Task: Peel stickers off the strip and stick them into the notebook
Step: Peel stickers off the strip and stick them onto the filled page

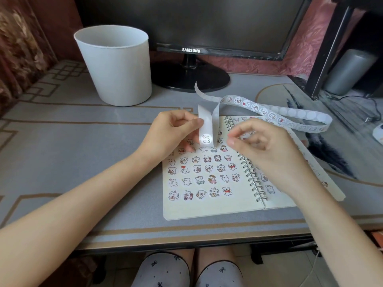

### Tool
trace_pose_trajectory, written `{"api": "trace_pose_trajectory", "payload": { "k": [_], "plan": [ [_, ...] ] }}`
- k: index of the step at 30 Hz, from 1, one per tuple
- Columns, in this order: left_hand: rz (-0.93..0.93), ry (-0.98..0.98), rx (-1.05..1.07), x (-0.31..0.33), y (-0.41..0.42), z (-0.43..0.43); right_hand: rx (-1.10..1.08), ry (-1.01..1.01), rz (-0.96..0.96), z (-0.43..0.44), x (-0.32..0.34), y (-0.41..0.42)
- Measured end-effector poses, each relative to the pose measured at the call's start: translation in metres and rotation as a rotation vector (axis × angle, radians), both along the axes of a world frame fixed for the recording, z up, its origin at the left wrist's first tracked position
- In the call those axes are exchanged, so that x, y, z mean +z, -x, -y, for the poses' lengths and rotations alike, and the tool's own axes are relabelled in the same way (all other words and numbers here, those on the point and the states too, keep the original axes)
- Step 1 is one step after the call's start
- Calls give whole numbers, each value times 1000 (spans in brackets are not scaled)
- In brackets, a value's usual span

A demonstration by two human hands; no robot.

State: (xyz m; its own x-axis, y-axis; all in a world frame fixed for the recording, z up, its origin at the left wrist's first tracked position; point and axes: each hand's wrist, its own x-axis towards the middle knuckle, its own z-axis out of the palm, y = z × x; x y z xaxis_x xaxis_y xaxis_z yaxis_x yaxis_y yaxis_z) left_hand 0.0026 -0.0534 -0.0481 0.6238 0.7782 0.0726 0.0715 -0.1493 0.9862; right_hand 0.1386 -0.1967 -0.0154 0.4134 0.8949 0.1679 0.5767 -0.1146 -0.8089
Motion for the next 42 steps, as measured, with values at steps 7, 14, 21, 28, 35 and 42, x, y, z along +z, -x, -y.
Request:
{"api": "trace_pose_trajectory", "payload": {
  "k": [7,14,21,28,35,42],
  "plan": [
    [101,2,0,3,0,2,-8,-108,70,-31,-13,7],
    [152,18,-20,4,0,4,-28,-163,-21,-37,-16,10],
    [113,27,-76,5,-1,5,-62,-252,-91,-37,-19,3],
    [65,-25,-97,3,0,4,-59,-250,-65,-37,-21,3],
    [89,-46,-118,4,1,8,-51,-252,-73,-37,-21,5],
    [67,-28,-116,5,0,9,-57,-215,-10,-37,-19,5]
  ]
}}
